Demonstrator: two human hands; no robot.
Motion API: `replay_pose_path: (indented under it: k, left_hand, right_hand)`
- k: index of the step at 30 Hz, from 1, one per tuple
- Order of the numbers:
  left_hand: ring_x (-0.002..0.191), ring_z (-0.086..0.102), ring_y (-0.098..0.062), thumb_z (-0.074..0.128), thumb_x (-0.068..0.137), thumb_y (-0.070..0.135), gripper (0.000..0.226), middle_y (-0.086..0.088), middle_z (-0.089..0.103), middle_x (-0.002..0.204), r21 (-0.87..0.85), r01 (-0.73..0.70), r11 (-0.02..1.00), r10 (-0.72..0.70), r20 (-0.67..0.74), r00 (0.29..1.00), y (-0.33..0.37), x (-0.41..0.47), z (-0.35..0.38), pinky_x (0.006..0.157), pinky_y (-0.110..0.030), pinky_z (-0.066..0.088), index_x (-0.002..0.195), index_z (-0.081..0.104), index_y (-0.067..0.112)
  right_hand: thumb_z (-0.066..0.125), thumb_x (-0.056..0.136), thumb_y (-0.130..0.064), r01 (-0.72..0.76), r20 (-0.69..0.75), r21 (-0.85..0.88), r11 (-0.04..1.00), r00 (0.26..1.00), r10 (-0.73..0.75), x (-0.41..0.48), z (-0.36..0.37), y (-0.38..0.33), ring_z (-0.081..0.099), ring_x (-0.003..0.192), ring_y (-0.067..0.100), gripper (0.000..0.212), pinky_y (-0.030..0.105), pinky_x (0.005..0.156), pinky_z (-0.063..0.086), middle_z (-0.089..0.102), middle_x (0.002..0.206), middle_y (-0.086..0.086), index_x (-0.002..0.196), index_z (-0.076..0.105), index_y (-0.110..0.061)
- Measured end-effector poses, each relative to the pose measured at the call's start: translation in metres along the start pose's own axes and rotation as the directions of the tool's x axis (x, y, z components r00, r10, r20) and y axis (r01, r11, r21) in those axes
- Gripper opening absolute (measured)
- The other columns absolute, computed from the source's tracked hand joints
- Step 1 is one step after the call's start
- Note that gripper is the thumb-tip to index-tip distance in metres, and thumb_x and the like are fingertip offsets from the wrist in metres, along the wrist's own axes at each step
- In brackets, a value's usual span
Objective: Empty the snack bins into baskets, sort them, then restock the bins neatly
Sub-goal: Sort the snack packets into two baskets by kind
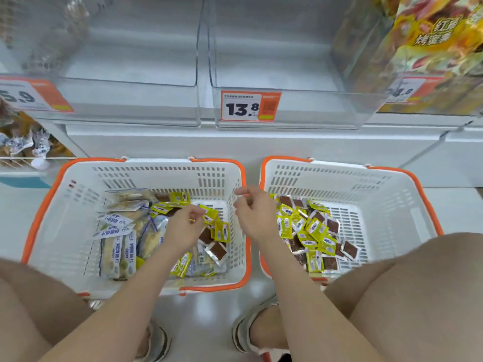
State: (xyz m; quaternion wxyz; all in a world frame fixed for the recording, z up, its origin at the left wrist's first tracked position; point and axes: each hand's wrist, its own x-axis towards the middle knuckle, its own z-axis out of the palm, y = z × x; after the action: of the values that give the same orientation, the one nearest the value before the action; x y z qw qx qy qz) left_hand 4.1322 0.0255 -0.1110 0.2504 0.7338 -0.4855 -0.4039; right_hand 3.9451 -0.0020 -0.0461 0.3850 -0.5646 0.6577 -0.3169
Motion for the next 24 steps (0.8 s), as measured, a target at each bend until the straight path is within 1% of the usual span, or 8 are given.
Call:
replay_pose_path:
  k: [2, 4, 8, 11, 14, 17, 20, 24]
  left_hand:
    - [0.115, 0.064, -0.027, 0.063, 0.097, 0.016, 0.028, -0.005, 0.068, 0.125, 0.184, 0.018, 0.983, -0.015, -0.02, 1.0, -0.03, 0.004, -0.003, 0.095, -0.042, 0.053, 0.126, 0.066, 0.015]
    - [0.124, 0.058, -0.03, 0.066, 0.094, 0.017, 0.042, -0.01, 0.061, 0.134, 0.322, 0.025, 0.946, -0.024, -0.005, 1.0, -0.053, 0.007, -0.003, 0.096, -0.041, 0.049, 0.136, 0.059, 0.012]
    - [0.14, 0.044, -0.034, 0.072, 0.087, 0.027, 0.07, -0.011, 0.045, 0.15, 0.421, 0.029, 0.907, -0.083, 0.11, 0.991, -0.088, 0.017, -0.002, 0.107, -0.048, 0.045, 0.15, 0.045, 0.017]
    - [0.147, 0.028, -0.039, 0.083, 0.077, 0.028, 0.104, -0.008, 0.026, 0.159, 0.566, -0.014, 0.824, -0.203, 0.318, 0.926, -0.102, 0.022, -0.006, 0.112, -0.053, 0.042, 0.162, 0.022, 0.026]
    - [0.15, 0.01, -0.041, 0.092, 0.067, 0.022, 0.123, -0.005, 0.011, 0.158, 0.705, -0.099, 0.703, -0.295, 0.415, 0.861, -0.11, 0.024, -0.009, 0.106, -0.054, 0.048, 0.162, 0.014, 0.036]
    - [0.142, 0.023, -0.04, 0.086, 0.072, 0.006, 0.112, -0.006, 0.018, 0.149, 0.751, -0.142, 0.645, -0.228, 0.367, 0.902, -0.122, 0.027, -0.009, 0.087, -0.047, 0.058, 0.156, 0.021, 0.041]
    - [0.128, 0.037, -0.032, 0.084, 0.076, 0.006, 0.09, -0.003, 0.028, 0.135, 0.75, -0.196, 0.632, -0.13, 0.352, 0.927, -0.124, 0.032, -0.008, 0.071, -0.039, 0.055, 0.145, 0.037, 0.038]
    - [0.122, 0.049, -0.027, 0.084, 0.084, 0.016, 0.056, 0.0, 0.042, 0.126, 0.64, -0.17, 0.749, -0.121, 0.385, 0.915, -0.119, 0.049, -0.009, 0.085, -0.041, 0.052, 0.132, 0.06, 0.031]
  right_hand:
    - [0.052, 0.092, -0.011, 0.071, 0.193, -0.108, 0.992, 0.98, -0.049, -0.007, 0.034, 0.0, 0.064, 0.063, 0.017, 0.028, 0.032, 0.064, 0.051, 0.069, 0.068, 0.0, 0.107, 0.073, -0.019]
    - [0.052, 0.094, -0.014, 0.128, 0.332, -0.279, 0.952, 0.943, -0.029, -0.014, 0.065, 0.0, 0.069, 0.087, 0.026, 0.031, 0.036, 0.076, 0.053, 0.074, 0.09, 0.009, 0.118, 0.071, -0.016]
    - [0.06, 0.097, -0.018, 0.065, 0.444, -0.515, 0.855, 0.873, 0.201, -0.015, 0.099, 0.011, 0.055, 0.123, 0.04, 0.035, 0.044, 0.097, 0.046, 0.058, 0.13, 0.021, 0.127, 0.056, -0.001]
    - [0.072, 0.09, -0.017, 0.006, 0.445, -0.604, 0.797, 0.833, 0.33, -0.01, 0.118, 0.042, 0.041, 0.139, 0.04, 0.07, 0.044, 0.111, 0.041, 0.037, 0.15, 0.021, 0.149, 0.035, -0.007]
    - [0.077, 0.087, -0.007, -0.019, 0.486, -0.65, 0.76, 0.758, 0.435, -0.007, 0.135, 0.073, 0.024, 0.154, 0.04, 0.116, 0.043, 0.115, 0.039, -0.007, 0.17, 0.017, 0.165, -0.006, -0.03]
    - [0.072, 0.09, -0.001, -0.005, 0.503, -0.675, 0.738, 0.728, 0.465, -0.002, 0.145, 0.091, 0.043, 0.145, 0.041, 0.128, 0.041, 0.103, 0.048, -0.027, 0.169, 0.014, 0.158, -0.028, -0.04]
    - [0.075, 0.091, -0.013, 0.067, 0.496, -0.724, 0.687, 0.742, 0.451, 0.008, 0.154, 0.097, 0.056, 0.129, 0.042, 0.118, 0.041, 0.096, 0.049, 0.003, 0.167, 0.026, 0.164, -0.017, -0.031]
    - [0.069, 0.094, -0.014, 0.066, 0.433, -0.675, 0.735, 0.842, 0.322, 0.014, 0.158, 0.1, 0.06, 0.115, 0.04, 0.07, 0.044, 0.093, 0.052, 0.044, 0.136, 0.015, 0.151, 0.032, -0.029]
